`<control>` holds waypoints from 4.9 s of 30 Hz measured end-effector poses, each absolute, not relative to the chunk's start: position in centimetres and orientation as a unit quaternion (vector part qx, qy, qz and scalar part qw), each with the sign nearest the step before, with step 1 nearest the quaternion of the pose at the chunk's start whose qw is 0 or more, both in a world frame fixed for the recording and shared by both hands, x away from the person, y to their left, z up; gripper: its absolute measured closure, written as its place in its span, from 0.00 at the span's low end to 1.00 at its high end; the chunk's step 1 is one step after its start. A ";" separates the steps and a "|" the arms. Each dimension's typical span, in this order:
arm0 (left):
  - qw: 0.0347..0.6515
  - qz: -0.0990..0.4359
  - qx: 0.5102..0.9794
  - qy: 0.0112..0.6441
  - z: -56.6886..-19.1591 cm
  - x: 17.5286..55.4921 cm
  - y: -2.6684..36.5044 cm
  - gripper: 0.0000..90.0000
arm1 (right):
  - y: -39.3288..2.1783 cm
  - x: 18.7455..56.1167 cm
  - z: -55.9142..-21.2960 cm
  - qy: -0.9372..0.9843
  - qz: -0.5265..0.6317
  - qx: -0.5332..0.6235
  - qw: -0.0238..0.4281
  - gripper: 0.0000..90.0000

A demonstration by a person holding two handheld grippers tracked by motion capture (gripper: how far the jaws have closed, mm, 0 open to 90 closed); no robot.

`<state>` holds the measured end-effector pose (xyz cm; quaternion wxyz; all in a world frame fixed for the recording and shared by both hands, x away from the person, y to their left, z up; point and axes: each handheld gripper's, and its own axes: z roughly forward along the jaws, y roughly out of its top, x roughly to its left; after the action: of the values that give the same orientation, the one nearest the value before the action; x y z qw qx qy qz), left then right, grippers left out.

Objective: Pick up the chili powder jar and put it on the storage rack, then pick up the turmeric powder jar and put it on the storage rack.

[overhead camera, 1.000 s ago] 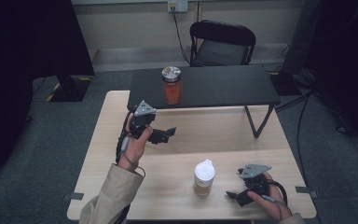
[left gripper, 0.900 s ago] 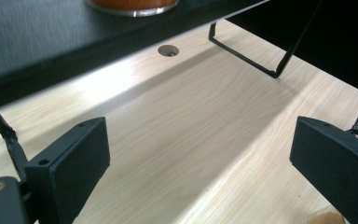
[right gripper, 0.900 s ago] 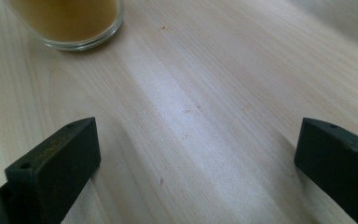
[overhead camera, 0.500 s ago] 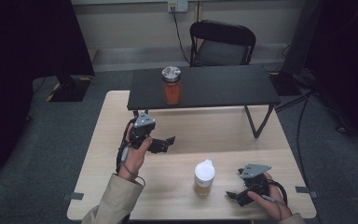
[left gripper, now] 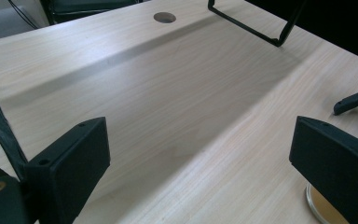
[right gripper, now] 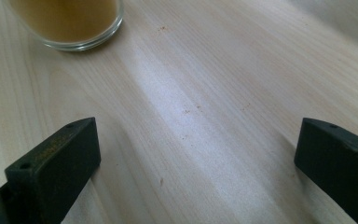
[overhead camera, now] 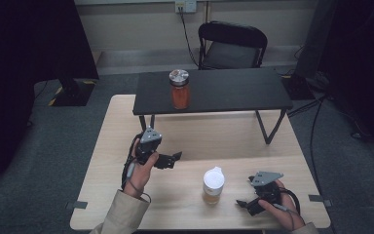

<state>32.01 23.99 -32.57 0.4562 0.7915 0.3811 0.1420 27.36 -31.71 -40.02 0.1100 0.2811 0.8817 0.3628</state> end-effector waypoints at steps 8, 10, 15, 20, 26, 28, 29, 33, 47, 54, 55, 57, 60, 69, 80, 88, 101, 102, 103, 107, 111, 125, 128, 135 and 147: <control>0.454 0.138 0.792 0.383 -34.0 31.4 24.4 0.05 | -31.7 27.4 -40.0 0.882 0.363 0.281 0.110 0.00; 0.452 0.139 0.793 0.384 -34.3 31.2 24.5 0.05 | -31.7 27.4 -40.0 0.882 0.363 0.281 0.110 0.00; 0.452 0.137 0.792 0.386 -34.8 30.9 24.9 0.05 | -31.7 27.4 -40.0 0.882 0.363 0.281 0.110 0.00; 0.451 0.135 0.791 0.392 -35.4 30.5 25.2 0.05 | -31.7 27.4 -40.0 0.882 0.363 0.281 0.110 0.00; 0.444 0.130 0.792 0.399 -36.2 30.2 25.6 0.04 | -31.7 27.4 -40.0 0.882 0.363 0.281 0.110 0.00; 0.441 0.129 0.793 0.400 -36.4 30.1 25.9 0.04 | -31.7 27.4 -40.0 0.882 0.363 0.281 0.110 0.00; 0.441 0.130 0.792 0.402 -36.6 30.0 25.9 0.04 | -31.7 27.4 -40.0 0.882 0.363 0.281 0.110 0.00; 0.433 0.130 0.797 0.402 -36.9 29.8 26.1 0.04 | -31.7 27.4 -40.0 0.882 0.363 0.281 0.110 0.00; 0.424 0.127 0.794 0.416 -38.2 28.6 27.4 0.04 | -31.7 27.4 -40.0 0.882 0.363 0.281 0.110 0.00; 0.415 0.124 0.796 0.424 -38.8 28.1 27.9 0.04 | -31.7 27.4 -40.0 0.882 0.363 0.281 0.110 0.00; 0.413 0.124 0.796 0.424 -38.9 28.0 28.0 0.04 | -31.7 27.4 -40.0 0.882 0.363 0.281 0.110 0.00; 0.409 0.122 0.798 0.426 -39.2 27.8 28.1 0.04 | -31.7 27.4 -40.0 0.882 0.363 0.281 0.110 0.00; 0.405 0.123 0.798 0.429 -39.4 27.6 28.2 0.04 | -31.7 27.4 -40.0 0.882 0.363 0.281 0.110 0.00; 0.388 0.131 0.801 0.437 -39.7 26.9 28.5 0.04 | -31.7 27.4 -40.0 0.882 0.363 0.281 0.110 0.00; 0.370 0.139 0.805 0.444 -40.2 26.4 28.6 0.04 | -31.7 27.3 -40.0 0.881 0.363 0.282 0.110 0.00; 0.362 0.141 0.805 0.448 -40.5 26.2 28.9 0.04 | -31.7 27.3 -40.0 0.881 0.363 0.281 0.111 0.00; 0.352 0.160 0.811 0.439 -40.7 25.4 29.0 0.00 | -31.6 27.3 -40.0 0.881 0.363 0.282 0.111 0.00; 0.349 0.163 0.813 0.437 -40.7 25.4 28.9 0.00 | -31.6 27.3 -40.0 0.881 0.363 0.283 0.111 0.00; 0.346 0.166 0.814 0.436 -40.7 25.3 28.7 0.00 | -31.6 27.3 -40.0 0.881 0.363 0.283 0.112 0.00; 0.346 0.166 0.814 0.436 -40.7 25.3 28.7 0.00 | -31.6 27.3 -40.0 0.881 0.363 0.283 0.111 0.00; 0.346 0.167 0.814 0.436 -40.7 25.3 28.7 0.00 | -31.6 27.3 -40.0 0.881 0.362 0.283 0.111 0.00; 0.347 0.167 0.814 0.436 -40.7 25.3 28.7 0.00 | -31.4 27.0 -40.0 0.879 0.361 0.290 0.115 0.00; 0.347 0.167 0.814 0.436 -40.7 25.3 28.7 0.00 | -31.3 27.1 -40.0 0.879 0.361 0.291 0.114 0.00; 0.347 0.167 0.814 0.436 -40.7 25.3 28.7 0.00 | -30.8 27.5 -39.8 0.882 0.357 0.287 0.111 0.00; 0.347 0.166 0.815 0.434 -40.7 25.4 28.7 0.00 | -28.7 27.8 -38.3 0.880 0.387 0.257 0.098 0.02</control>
<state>25.40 28.73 -40.74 0.3469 0.8150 0.4336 0.1658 27.81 -28.71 -38.31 0.0980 0.2571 0.8799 0.3875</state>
